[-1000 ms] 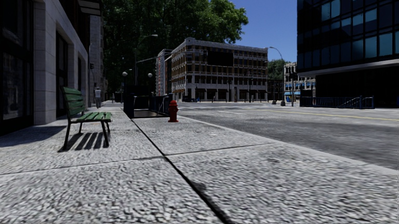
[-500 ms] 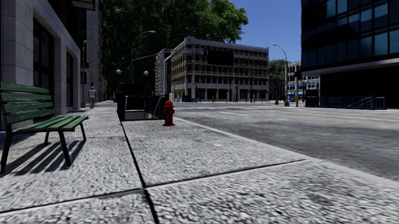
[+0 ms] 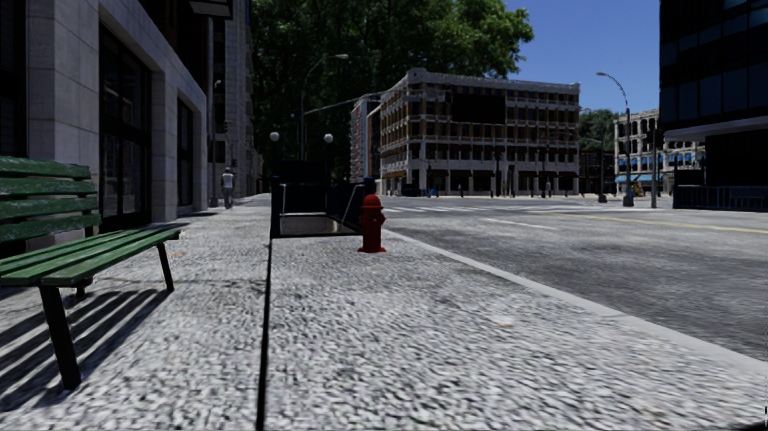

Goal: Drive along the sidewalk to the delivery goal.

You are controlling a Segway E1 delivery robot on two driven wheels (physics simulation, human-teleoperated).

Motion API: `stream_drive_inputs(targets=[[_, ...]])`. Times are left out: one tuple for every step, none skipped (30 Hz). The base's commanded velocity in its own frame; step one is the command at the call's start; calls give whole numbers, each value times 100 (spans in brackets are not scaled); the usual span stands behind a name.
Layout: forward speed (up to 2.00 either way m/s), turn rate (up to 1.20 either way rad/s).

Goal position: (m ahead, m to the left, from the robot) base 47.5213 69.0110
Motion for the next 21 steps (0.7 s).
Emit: stream_drive_inputs(targets=[[200, 38], [200, 40], [200, 40], [200, 36], [200, 25], [200, 9], [200, 2], [200, 1], [200, 0], [200, 0], [200, 0], [200, 48], [200, 90], [200, 120], [200, 120], [200, 120], [200, 120], [200, 120], [200, 82], [200, 26], [200, 6]])
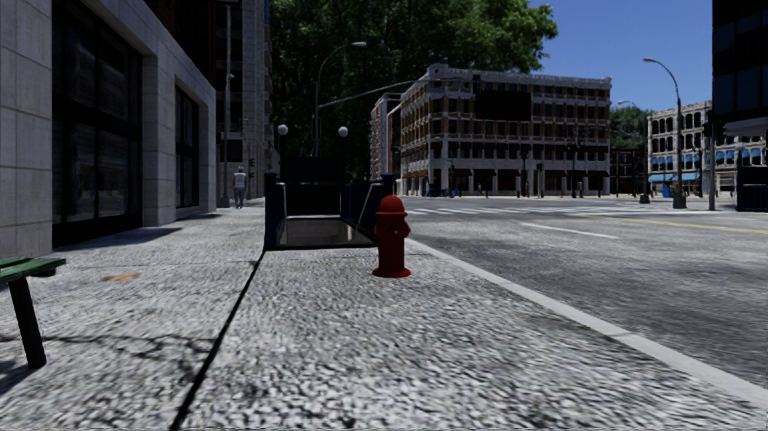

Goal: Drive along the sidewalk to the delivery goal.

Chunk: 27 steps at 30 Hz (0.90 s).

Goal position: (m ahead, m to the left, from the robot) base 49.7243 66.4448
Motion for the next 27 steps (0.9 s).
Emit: stream_drive_inputs(targets=[[200, 6], [200, 0], [200, 0], [200, 0], [200, 0], [200, 0], [200, 0], [200, 17], [200, 32], [200, 57], [200, 86], [200, 120], [200, 120], [200, 117], [200, 117], [200, 35], [200, 34], [200, 34], [200, 50], [200, 97], [200, 120], [200, 120], [200, 120], [200, 120], [200, 120], [200, 120], [200, 120]])
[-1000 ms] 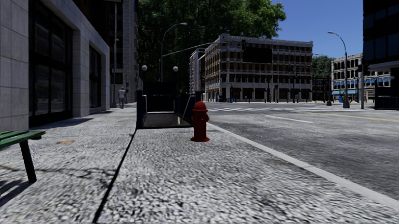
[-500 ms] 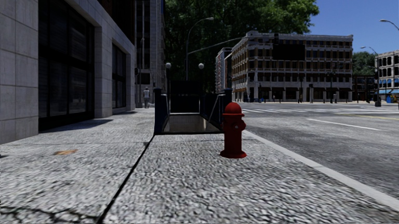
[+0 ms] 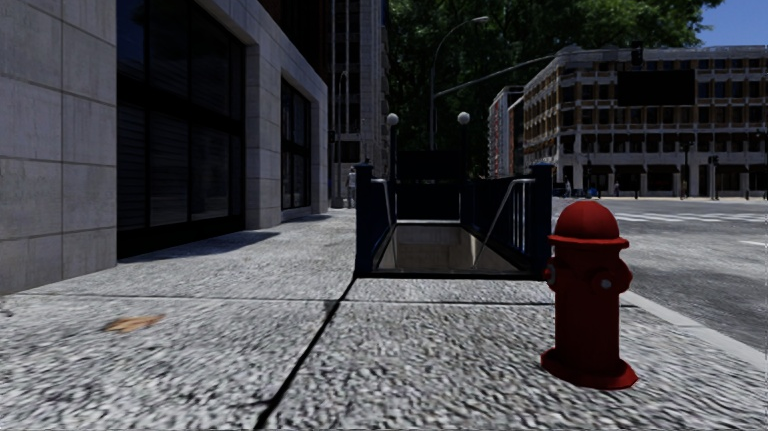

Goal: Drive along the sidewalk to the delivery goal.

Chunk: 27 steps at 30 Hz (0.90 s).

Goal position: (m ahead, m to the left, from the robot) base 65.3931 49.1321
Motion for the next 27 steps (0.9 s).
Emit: stream_drive_inputs(targets=[[200, 120], [200, 120], [200, 120], [200, 120], [200, 120], [200, 120], [200, 120], [200, 120], [200, 77], [200, 0], [200, 0], [200, 0], [200, 0], [200, 0], [200, 0], [200, 0], [200, 0], [200, 0], [200, 0], [200, 0], [200, -42], [200, -57], [200, -57], [200, -99], [200, -111], [200, -114], [200, -115]])
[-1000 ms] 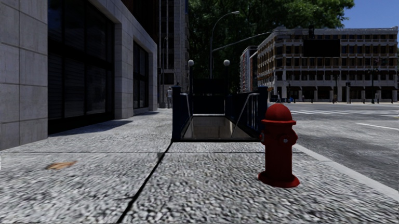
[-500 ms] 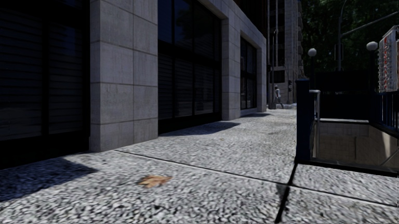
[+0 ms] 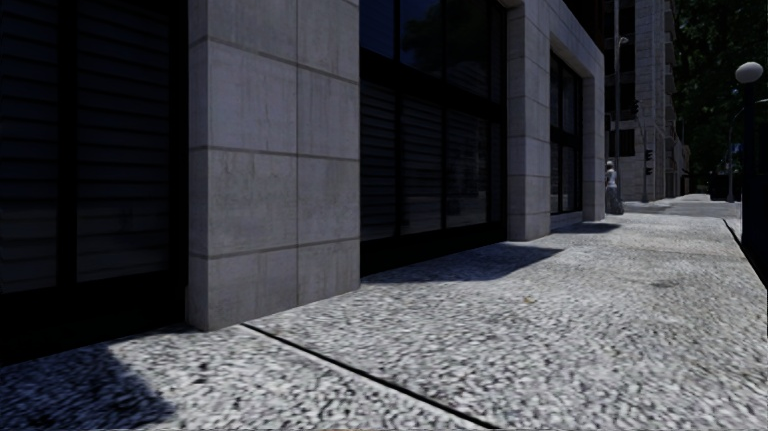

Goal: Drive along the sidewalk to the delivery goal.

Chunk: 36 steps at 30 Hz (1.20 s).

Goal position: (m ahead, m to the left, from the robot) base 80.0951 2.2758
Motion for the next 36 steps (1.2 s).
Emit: stream_drive_inputs(targets=[[200, -115], [200, -115], [200, -115], [200, -115], [200, -110], [200, -2], [200, -2], [200, 0], [200, 0], [200, 0], [200, -12], [200, -36], [200, -63], [200, -105], [200, -115], [200, -118], [200, -119], [200, -119], [200, -119], [200, -75], [200, -66], [200, -64], [200, -63], [200, -63], [200, -63], [200, -120], [200, -120], [200, -120], [200, -120], [200, -97], [200, -53], [200, -4], [200, -4], [200, 0], [200, 0], [200, 0]])
